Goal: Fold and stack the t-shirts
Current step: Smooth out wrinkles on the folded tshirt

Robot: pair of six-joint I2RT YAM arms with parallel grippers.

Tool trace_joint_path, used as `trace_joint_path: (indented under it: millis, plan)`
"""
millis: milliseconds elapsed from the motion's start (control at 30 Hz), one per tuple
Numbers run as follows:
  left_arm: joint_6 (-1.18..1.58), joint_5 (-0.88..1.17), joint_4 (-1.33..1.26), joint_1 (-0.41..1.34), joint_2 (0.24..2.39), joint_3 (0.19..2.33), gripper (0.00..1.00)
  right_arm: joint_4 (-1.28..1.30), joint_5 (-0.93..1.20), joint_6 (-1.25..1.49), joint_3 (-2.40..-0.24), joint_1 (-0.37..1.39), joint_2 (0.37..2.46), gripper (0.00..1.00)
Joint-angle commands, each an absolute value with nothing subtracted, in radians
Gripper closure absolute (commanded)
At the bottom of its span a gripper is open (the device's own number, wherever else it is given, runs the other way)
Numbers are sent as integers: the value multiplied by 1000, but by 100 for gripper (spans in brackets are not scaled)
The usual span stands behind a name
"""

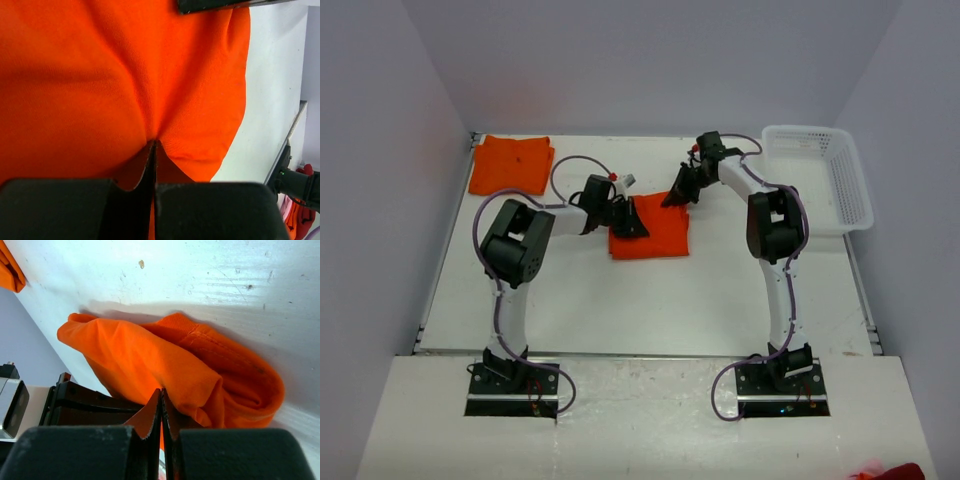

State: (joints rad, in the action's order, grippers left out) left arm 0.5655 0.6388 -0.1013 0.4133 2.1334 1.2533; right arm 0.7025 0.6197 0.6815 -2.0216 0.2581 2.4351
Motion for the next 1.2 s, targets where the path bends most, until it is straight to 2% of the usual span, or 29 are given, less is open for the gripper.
trace_joint_path:
  millis: [0,333,433,567,700,833,900,967,1067,1167]
  plan:
    - [529,534,-20,397,2099,1175,100,732,626,716,-2051,255,2445,100]
    - [500,557,-61,391,1979,1031,100,723,600,749,-1988,242,2419,100]
    - [515,577,-115,396,1890,994,100,660,620,663,-1945,250,2354,100]
    - [503,540,-158,414,1752,960,100,629,545,504,-1888,290,2222,100]
    - [503,476,-182,428,1631,957,79,618,500,423,-1874,307,2131,100]
    - [500,456,-150,430,1562,982,70,626,485,397,-1891,307,2066,97]
    - [496,392,-68,430,1525,998,62,615,512,406,-1849,308,2005,96]
    - [465,295,24,430,1513,1023,48,595,529,437,-1771,313,1958,93]
    - [407,177,170,426,1505,1045,20,539,545,459,-1612,337,1826,90]
    - [359,81,254,404,1525,1058,12,509,502,468,-1476,377,1685,88]
